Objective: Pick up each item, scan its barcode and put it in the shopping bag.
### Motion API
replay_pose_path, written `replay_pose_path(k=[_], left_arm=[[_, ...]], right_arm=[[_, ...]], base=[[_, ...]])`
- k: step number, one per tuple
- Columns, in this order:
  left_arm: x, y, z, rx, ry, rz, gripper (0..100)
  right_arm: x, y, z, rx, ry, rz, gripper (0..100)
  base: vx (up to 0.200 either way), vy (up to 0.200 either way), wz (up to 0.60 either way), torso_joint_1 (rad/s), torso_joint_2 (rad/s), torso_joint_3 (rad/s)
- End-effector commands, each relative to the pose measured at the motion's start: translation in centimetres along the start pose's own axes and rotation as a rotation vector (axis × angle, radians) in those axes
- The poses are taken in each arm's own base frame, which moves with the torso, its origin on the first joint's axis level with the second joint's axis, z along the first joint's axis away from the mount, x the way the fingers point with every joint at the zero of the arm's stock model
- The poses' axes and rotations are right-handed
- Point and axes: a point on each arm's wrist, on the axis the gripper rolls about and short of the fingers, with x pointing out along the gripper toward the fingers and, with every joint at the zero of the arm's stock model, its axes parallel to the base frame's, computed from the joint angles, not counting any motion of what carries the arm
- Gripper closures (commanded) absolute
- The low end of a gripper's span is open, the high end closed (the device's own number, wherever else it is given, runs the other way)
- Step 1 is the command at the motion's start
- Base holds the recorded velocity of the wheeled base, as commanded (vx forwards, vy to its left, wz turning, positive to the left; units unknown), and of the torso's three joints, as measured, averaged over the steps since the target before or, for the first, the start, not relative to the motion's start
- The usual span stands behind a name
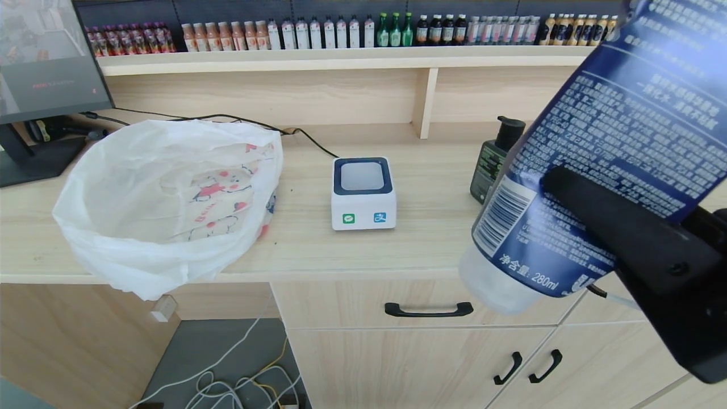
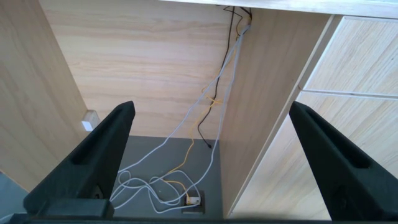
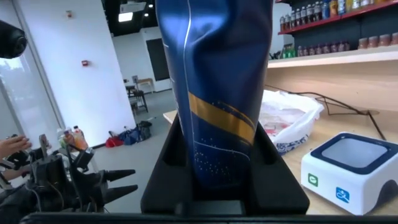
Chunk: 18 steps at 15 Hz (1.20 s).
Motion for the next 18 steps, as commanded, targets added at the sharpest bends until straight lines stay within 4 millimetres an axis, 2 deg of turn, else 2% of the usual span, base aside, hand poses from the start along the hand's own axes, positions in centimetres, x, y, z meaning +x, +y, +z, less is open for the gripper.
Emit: replay_pose_path(k=[1,9,18], left_arm=[[0.0,0.0,0.0,0.000,0.000,0.000,0],[0.0,0.0,0.0,0.000,0.000,0.000,0],[0.0,0.0,0.0,0.000,0.000,0.000,0]], right_arm=[[0.6,0.1,-0.1,0.004,-0.006,0.016,100],[2.3,0.6,0.6,0.045,-0.055,0.070,100],[2.7,0.5,0.3,0.041,-0.050,0.070,100]], base=[[0.000,0.000,0.00,0.000,0.00,0.000],[0.000,0.000,0.00,0.000,0.00,0.000],[0.000,0.000,0.00,0.000,0.00,0.000]])
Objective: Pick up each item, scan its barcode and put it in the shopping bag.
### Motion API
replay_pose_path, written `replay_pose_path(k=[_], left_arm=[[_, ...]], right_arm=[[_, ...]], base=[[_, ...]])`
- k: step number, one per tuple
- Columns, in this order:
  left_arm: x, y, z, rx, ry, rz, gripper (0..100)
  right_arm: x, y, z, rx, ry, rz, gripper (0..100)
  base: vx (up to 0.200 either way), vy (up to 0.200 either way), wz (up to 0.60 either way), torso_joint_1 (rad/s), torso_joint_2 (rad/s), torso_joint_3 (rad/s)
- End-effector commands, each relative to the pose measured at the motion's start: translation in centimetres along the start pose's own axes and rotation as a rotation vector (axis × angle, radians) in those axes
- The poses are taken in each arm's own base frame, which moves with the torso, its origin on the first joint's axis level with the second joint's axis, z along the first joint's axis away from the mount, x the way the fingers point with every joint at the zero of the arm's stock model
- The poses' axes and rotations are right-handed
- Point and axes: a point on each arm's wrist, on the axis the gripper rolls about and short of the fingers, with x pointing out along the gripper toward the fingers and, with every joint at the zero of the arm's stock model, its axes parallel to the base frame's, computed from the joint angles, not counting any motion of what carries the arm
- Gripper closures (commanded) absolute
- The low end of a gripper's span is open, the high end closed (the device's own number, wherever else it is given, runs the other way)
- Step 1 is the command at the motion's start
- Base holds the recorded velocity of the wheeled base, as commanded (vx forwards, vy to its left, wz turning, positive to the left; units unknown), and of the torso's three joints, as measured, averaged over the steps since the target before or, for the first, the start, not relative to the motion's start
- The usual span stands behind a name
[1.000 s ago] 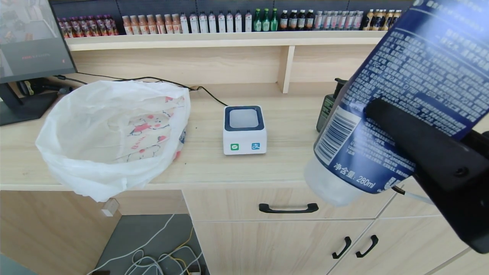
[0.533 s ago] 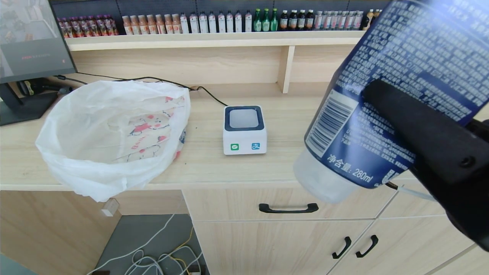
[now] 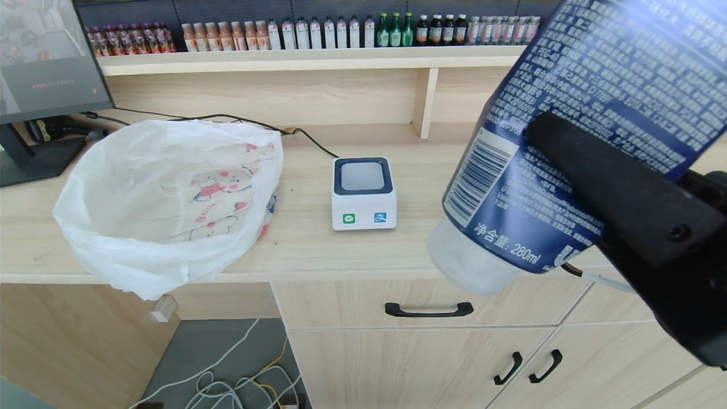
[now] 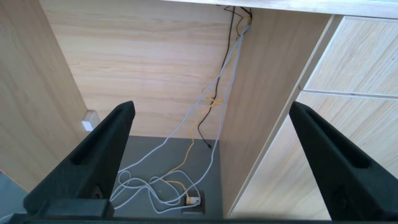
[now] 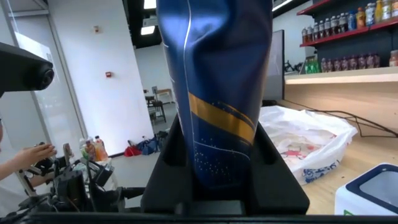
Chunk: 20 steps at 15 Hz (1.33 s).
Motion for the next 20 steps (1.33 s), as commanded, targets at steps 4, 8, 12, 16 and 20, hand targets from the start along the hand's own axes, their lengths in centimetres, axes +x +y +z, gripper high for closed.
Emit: replay_pose_path(k=[4,8,12,16,20], left_arm=[[0.0,0.0,0.0,0.000,-0.001,0.000,0],[0.0,0.0,0.0,0.000,-0.001,0.000,0],[0.0,0.0,0.0,0.000,-0.001,0.000,0],[0.0,0.0,0.0,0.000,-0.001,-0.001,0],[0.0,0.0,0.0,0.000,-0.001,0.000,0]], right_arm=[[-0.1,-0.1,-0.2,-0.011,0.009,-0.007,100],[-1.0,-2.1,0.2,-0.115,0.016,-0.097,100],[-1.8,-3.0,-0.4,-0.220,0.096,-0.189,100],[-2.3,-4.0,-1.5,-0.373,0.176,-0.511,100],[-3.7,-4.2,-1.9,-0.490,0.220,-0.761,100]], base=[[0.000,0.000,0.00,0.000,0.00,0.000],[0.000,0.000,0.00,0.000,0.00,0.000],[0.000,0.000,0.00,0.000,0.00,0.000],[0.000,0.000,0.00,0.000,0.00,0.000],[0.000,0.000,0.00,0.000,0.00,0.000]])
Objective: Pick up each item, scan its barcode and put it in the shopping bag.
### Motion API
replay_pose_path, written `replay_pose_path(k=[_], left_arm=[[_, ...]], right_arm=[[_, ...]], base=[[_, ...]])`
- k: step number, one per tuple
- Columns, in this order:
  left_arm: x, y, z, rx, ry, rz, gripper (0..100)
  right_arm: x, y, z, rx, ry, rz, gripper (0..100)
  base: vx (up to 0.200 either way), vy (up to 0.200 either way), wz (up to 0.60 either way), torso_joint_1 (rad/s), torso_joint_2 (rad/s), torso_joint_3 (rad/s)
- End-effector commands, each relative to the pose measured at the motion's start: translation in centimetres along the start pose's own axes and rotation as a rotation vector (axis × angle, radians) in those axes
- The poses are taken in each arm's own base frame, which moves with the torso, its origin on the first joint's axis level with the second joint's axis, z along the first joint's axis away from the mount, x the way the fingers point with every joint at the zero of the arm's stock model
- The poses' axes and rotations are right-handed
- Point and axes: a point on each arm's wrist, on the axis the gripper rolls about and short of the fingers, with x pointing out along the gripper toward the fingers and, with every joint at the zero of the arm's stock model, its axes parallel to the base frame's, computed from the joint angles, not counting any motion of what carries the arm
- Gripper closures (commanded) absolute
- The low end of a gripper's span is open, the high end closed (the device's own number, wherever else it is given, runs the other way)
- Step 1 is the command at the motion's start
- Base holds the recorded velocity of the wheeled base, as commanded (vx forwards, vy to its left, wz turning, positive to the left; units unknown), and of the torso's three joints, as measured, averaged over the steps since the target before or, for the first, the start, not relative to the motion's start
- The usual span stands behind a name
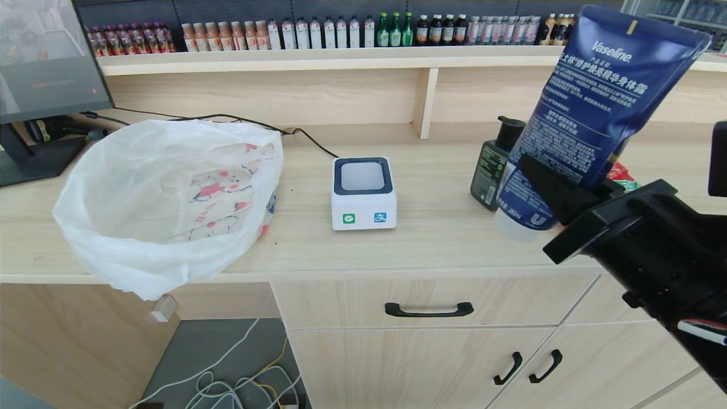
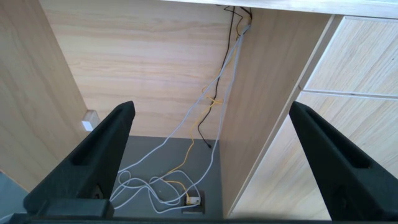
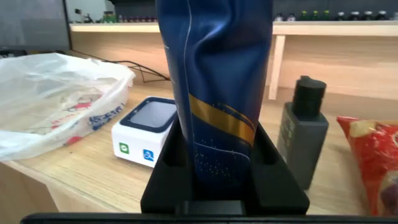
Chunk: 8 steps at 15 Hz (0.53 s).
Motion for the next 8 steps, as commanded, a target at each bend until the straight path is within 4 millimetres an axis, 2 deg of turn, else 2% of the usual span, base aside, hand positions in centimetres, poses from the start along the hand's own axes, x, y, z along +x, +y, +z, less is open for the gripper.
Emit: replay_pose_path(k=[1,4,8], left_arm=[[0.00,0.00,-0.02,0.000,0.001,0.000,0],[0.00,0.00,0.00,0.000,0.000,-0.001,0],[0.00,0.00,-0.02,0.000,0.001,0.000,0]], right_arm=[[-0.45,-0.07,-0.37,-0.010,0.010,-0.013,100],[-0.24,-0.34,-0.59,-0.009,0.010,-0.117,100],[-0.29,-0.85,-0.97,-0.017,0.013,-0.141,100]], base=[[0.000,0.000,0.00,0.000,0.00,0.000],[0.000,0.000,0.00,0.000,0.00,0.000],[0.000,0.000,0.00,0.000,0.00,0.000]])
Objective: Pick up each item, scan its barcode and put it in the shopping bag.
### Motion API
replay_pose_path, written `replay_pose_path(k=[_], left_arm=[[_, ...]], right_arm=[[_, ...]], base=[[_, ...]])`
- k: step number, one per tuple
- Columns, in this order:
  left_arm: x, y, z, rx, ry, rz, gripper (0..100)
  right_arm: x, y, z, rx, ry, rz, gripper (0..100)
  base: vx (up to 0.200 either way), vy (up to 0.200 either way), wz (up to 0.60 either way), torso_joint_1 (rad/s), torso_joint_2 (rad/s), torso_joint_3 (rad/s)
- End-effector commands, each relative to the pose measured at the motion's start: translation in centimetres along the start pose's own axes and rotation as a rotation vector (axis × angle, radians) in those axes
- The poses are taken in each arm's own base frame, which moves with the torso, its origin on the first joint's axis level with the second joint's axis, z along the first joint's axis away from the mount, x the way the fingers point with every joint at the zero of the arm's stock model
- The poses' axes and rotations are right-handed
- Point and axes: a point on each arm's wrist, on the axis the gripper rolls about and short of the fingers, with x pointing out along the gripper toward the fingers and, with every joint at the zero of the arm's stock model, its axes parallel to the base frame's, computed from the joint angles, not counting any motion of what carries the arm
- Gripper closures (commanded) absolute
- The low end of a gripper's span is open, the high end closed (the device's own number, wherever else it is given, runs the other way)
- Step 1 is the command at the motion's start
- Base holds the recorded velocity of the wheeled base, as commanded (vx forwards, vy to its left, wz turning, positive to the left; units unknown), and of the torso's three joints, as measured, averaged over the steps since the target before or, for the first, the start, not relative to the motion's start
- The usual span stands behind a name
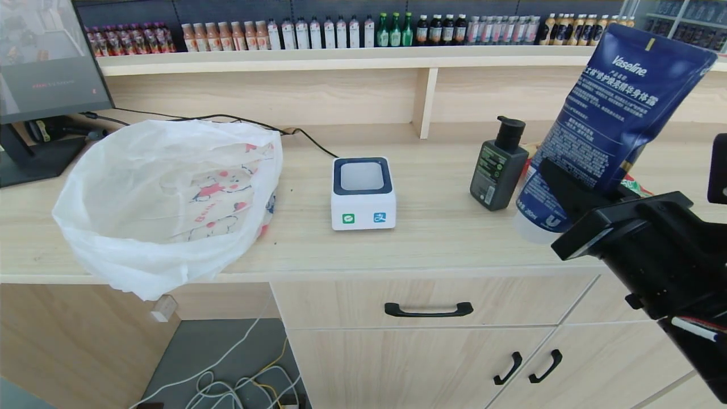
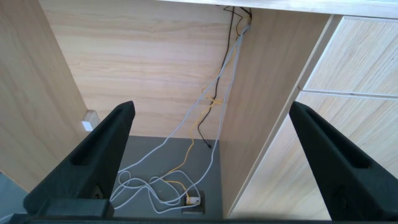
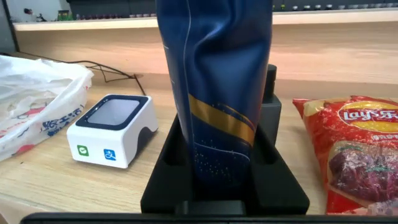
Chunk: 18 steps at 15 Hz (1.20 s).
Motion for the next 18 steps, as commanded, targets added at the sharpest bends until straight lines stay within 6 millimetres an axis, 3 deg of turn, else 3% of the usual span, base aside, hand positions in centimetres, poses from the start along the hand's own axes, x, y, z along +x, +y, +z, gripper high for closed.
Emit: replay_pose_path(k=[1,6,18], left_arm=[[0.00,0.00,0.00,0.000,-0.001,0.000,0],[0.00,0.00,0.00,0.000,-0.001,0.000,0],[0.00,0.00,-0.01,-0.002,0.001,0.000,0]], right_arm=[[0.11,0.02,-0.18,-0.001,0.000,0.001,100],[0.39,0.25,-0.43,-0.001,0.002,0.009,100],[0.30,0.27,-0.26,0.003,-0.006,0.012,100]], base=[[0.000,0.000,0.00,0.000,0.00,0.000],[0.000,0.000,0.00,0.000,0.00,0.000],[0.000,0.200,0.00,0.004,0.00,0.004]])
